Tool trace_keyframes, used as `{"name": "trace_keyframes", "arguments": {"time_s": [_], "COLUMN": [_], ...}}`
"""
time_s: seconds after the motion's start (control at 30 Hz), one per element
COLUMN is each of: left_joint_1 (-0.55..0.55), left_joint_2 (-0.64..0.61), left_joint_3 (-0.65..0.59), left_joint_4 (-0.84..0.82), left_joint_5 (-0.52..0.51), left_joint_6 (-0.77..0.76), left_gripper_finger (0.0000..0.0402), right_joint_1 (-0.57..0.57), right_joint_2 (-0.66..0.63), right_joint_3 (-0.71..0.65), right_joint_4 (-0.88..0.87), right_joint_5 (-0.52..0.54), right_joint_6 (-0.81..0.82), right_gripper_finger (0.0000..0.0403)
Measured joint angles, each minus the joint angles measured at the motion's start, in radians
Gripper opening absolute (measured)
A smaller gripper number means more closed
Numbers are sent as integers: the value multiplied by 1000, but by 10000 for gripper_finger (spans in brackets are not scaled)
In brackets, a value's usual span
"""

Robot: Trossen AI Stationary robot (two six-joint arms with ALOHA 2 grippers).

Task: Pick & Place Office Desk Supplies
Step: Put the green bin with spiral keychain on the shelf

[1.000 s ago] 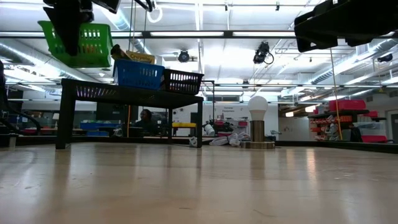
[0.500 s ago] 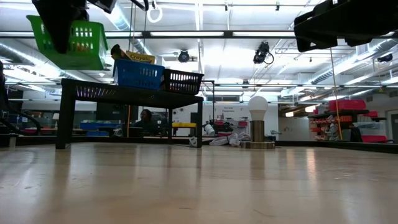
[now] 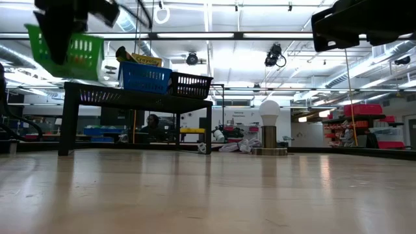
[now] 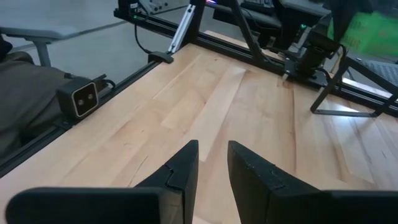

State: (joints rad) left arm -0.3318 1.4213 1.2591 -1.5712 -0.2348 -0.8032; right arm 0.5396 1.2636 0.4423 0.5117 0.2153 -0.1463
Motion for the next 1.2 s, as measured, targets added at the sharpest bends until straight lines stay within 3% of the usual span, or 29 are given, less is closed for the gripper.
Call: {"name": "trace_keyframes", "arguments": {"time_s": [0.27, 0.9, 1.2], "left_joint_1": [44, 243, 274], "left_joint_2": [-56, -93, -93], "left_joint_3": [-136, -148, -147], "left_joint_4": [63, 132, 145], "left_joint_5": [-2, -24, -31], "left_joint_6": [5, 226, 252], "left_gripper_finger": [35, 35, 38], "right_joint_1": [8, 6, 6], "right_joint_2": [0, 0, 0], "right_joint_3": [0, 0, 0], "right_joint_4": [0, 16, 15], "right_joint_5": [0, 0, 0], "right_joint_6": [0, 7, 19], "right_gripper_finger": [96, 96, 96]}}
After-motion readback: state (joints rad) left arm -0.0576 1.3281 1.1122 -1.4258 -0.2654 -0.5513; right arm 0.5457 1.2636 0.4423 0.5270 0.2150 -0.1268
